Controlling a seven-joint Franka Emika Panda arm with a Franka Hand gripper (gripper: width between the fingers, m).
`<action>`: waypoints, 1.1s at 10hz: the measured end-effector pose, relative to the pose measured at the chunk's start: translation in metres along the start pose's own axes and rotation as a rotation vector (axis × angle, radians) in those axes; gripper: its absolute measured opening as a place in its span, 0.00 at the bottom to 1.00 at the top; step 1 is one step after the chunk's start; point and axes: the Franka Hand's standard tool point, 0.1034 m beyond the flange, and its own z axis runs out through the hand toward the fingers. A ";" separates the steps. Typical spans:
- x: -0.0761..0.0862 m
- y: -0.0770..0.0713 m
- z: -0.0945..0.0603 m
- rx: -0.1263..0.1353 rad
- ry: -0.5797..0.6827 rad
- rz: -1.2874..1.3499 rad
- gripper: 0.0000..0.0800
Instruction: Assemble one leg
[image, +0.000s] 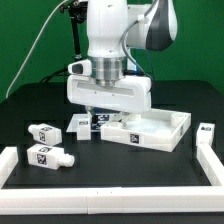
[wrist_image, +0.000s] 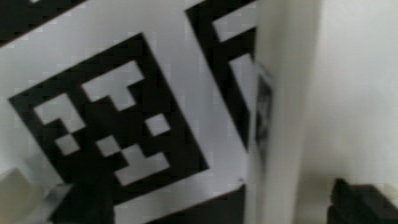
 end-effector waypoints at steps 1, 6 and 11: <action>-0.002 -0.004 0.001 0.001 -0.002 -0.009 0.81; -0.003 -0.005 0.001 0.002 -0.003 -0.013 0.80; -0.003 -0.005 0.001 0.002 -0.003 -0.013 0.13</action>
Offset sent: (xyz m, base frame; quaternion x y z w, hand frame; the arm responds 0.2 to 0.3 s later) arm 0.0000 0.0000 0.0000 0.0000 0.0000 0.0000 1.0000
